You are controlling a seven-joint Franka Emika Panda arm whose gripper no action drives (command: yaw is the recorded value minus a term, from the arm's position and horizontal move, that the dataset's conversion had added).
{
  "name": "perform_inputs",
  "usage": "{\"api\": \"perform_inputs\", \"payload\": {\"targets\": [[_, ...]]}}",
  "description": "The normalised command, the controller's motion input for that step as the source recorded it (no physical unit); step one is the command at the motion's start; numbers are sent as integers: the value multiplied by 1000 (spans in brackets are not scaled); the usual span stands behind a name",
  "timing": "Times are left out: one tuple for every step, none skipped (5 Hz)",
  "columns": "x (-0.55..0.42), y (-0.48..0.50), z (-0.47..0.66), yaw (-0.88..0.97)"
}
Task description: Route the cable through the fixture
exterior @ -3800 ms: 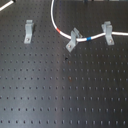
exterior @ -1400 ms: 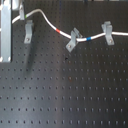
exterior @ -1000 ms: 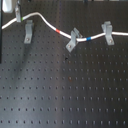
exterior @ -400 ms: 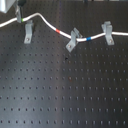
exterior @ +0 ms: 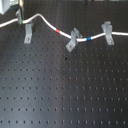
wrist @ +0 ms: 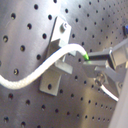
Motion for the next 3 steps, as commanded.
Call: {"api": "perform_inputs", "payload": {"targets": [[2, -1, 41, 889], [23, -15, 21, 846], [-55, -216, 2, 643]]}}
